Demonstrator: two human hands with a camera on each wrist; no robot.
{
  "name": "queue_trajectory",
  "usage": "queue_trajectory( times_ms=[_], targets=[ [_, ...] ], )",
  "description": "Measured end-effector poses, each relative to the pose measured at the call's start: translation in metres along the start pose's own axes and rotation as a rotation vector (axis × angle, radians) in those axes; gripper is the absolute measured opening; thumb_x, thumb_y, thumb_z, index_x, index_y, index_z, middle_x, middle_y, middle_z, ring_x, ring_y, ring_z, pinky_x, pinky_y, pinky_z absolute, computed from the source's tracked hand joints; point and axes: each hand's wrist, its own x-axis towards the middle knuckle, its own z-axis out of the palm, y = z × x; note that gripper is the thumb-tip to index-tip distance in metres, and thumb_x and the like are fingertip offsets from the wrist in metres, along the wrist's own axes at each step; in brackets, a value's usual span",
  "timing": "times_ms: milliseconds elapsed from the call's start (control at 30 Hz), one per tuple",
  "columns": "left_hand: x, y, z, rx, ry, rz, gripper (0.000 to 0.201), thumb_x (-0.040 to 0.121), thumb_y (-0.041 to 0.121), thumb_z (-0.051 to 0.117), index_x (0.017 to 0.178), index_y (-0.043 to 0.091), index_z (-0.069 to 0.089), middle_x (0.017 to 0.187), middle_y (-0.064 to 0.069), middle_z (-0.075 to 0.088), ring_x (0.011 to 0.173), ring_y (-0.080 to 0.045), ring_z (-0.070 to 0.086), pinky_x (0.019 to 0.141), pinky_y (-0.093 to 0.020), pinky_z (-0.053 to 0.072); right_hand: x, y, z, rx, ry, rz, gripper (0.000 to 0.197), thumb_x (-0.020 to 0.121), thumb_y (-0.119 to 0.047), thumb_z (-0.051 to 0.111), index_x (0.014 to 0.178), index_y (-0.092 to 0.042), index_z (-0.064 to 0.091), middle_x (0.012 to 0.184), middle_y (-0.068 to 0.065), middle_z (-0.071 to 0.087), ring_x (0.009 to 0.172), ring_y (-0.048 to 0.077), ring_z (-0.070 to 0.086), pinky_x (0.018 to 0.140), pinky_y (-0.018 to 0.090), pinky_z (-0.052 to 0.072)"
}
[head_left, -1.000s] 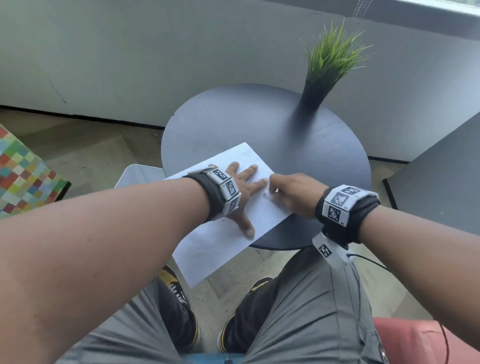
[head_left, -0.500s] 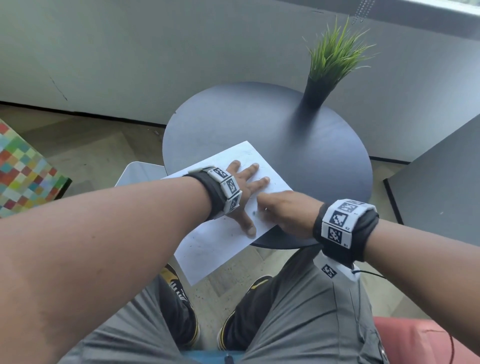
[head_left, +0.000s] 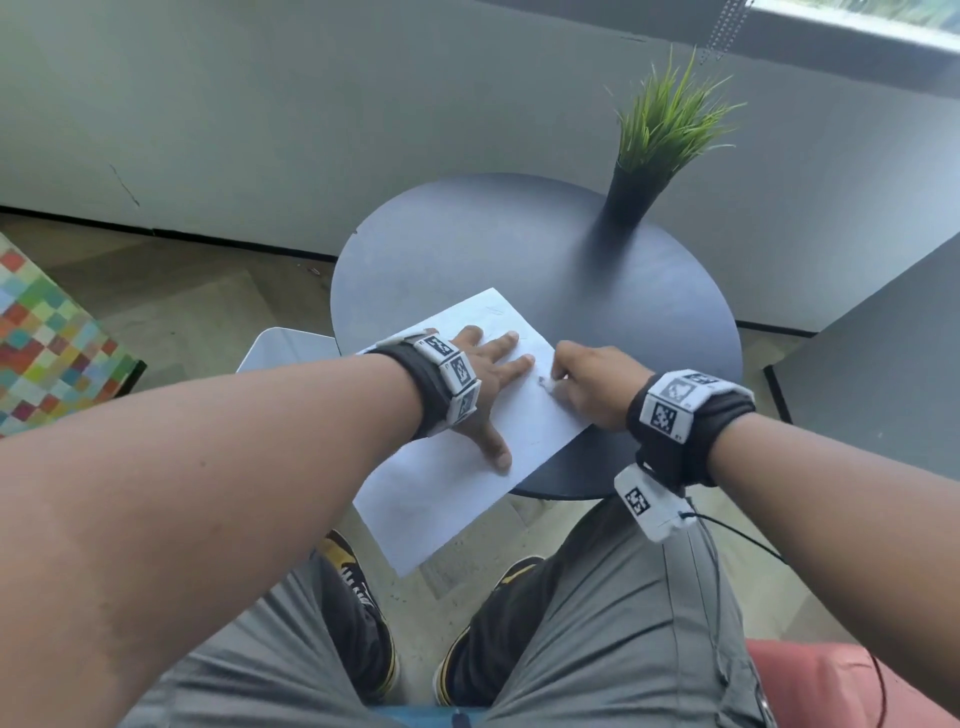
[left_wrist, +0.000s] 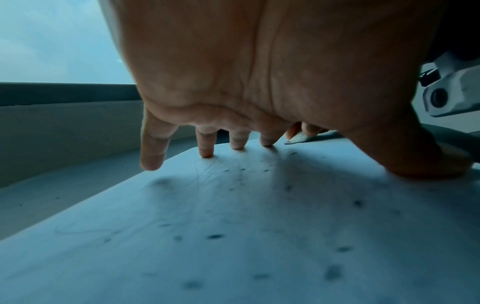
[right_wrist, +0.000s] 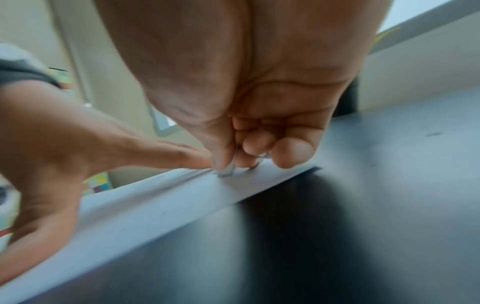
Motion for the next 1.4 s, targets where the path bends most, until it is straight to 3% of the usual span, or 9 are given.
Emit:
queue_trajectory(
  times_ms=[233, 400, 467, 567, 733, 900, 1067, 1233, 1400],
  targets=[
    [-0.002, -0.017, 0.006, -0.023, 0.022, -0.042, 0.139, 0.049, 0.096, 0.060, 0.157, 0.038, -0.006, 0.166, 0.009, -0.011, 0.152, -0.028, -0.001, 0.112, -0.065, 0.024, 0.001, -0.003, 0.001, -0.020, 0.056, 0.064, 0.022, 0.096, -0.039, 0.046, 0.099, -0.017, 0.048, 0.097, 0.008, 0.060, 0.085, 0.030, 0.056, 0.071, 0.035, 0.046],
    [-0.002, -0.017, 0.007, -0.021, 0.027, -0.041, 0.138, 0.049, 0.096, 0.059, 0.156, 0.039, -0.007, 0.166, 0.010, -0.014, 0.152, -0.028, -0.003, 0.109, -0.067, 0.027, -0.020, -0.038, 0.018, -0.090, -0.029, -0.278, 0.022, 0.097, -0.031, 0.045, 0.105, -0.012, 0.050, 0.095, 0.008, 0.060, 0.083, 0.027, 0.050, 0.069, 0.032, 0.035],
    [-0.001, -0.017, 0.008, -0.021, 0.023, -0.041, 0.138, 0.049, 0.096, 0.059, 0.156, 0.039, -0.008, 0.166, 0.010, -0.015, 0.151, -0.028, -0.003, 0.109, -0.067, 0.028, -0.008, -0.028, 0.007, -0.058, -0.031, -0.212, 0.018, 0.095, -0.030, 0.048, 0.106, -0.017, 0.052, 0.095, 0.003, 0.058, 0.083, 0.025, 0.052, 0.069, 0.031, 0.037],
    [0.000, -0.018, 0.009, -0.028, 0.019, -0.047, 0.138, 0.050, 0.096, 0.059, 0.156, 0.040, -0.010, 0.165, 0.010, -0.016, 0.151, -0.028, -0.004, 0.109, -0.067, 0.027, 0.011, -0.010, -0.004, -0.026, 0.091, 0.039, 0.019, 0.095, -0.034, 0.046, 0.102, -0.017, 0.048, 0.096, 0.011, 0.060, 0.083, 0.032, 0.057, 0.069, 0.034, 0.047],
    [0.000, -0.019, 0.010, -0.024, 0.020, -0.040, 0.138, 0.051, 0.097, 0.057, 0.156, 0.038, -0.009, 0.166, 0.009, -0.017, 0.152, -0.028, -0.005, 0.109, -0.067, 0.027, -0.007, -0.045, 0.020, -0.082, -0.099, -0.320, 0.021, 0.094, -0.026, 0.050, 0.111, -0.015, 0.048, 0.102, 0.010, 0.061, 0.093, 0.031, 0.057, 0.076, 0.038, 0.046],
    [0.001, -0.019, 0.012, -0.020, 0.022, -0.042, 0.137, 0.053, 0.096, 0.057, 0.156, 0.038, -0.010, 0.166, 0.008, -0.017, 0.152, -0.029, -0.004, 0.109, -0.069, 0.025, 0.023, -0.018, -0.005, -0.112, 0.092, -0.027, 0.019, 0.093, -0.034, 0.043, 0.102, -0.017, 0.046, 0.098, 0.014, 0.060, 0.082, 0.034, 0.057, 0.071, 0.038, 0.051],
    [0.001, -0.020, 0.012, -0.051, 0.020, -0.034, 0.137, 0.051, 0.096, 0.058, 0.157, 0.039, -0.008, 0.166, 0.008, -0.018, 0.153, -0.029, -0.007, 0.110, -0.071, 0.021, -0.002, -0.040, 0.014, -0.160, -0.082, -0.361, 0.020, 0.091, -0.019, 0.050, 0.110, -0.015, 0.049, 0.101, 0.008, 0.061, 0.089, 0.030, 0.055, 0.072, 0.037, 0.045],
    [0.001, -0.020, 0.015, -0.041, 0.022, -0.039, 0.136, 0.053, 0.097, 0.056, 0.156, 0.040, -0.012, 0.165, 0.008, -0.019, 0.153, -0.029, -0.007, 0.109, -0.071, 0.022, 0.022, -0.023, 0.000, -0.092, 0.107, -0.039, 0.021, 0.095, -0.031, 0.044, 0.107, -0.014, 0.047, 0.099, 0.014, 0.060, 0.085, 0.033, 0.057, 0.068, 0.033, 0.045],
    [-0.002, -0.021, 0.015, -0.065, 0.013, -0.033, 0.136, 0.053, 0.096, 0.058, 0.156, 0.040, -0.011, 0.165, 0.009, -0.020, 0.153, -0.028, -0.010, 0.110, -0.073, 0.019, -0.001, -0.043, 0.013, -0.083, -0.035, -0.339, 0.024, 0.095, -0.024, 0.048, 0.118, -0.017, 0.049, 0.097, 0.000, 0.056, 0.082, 0.023, 0.047, 0.070, 0.031, 0.037]
  ],
)
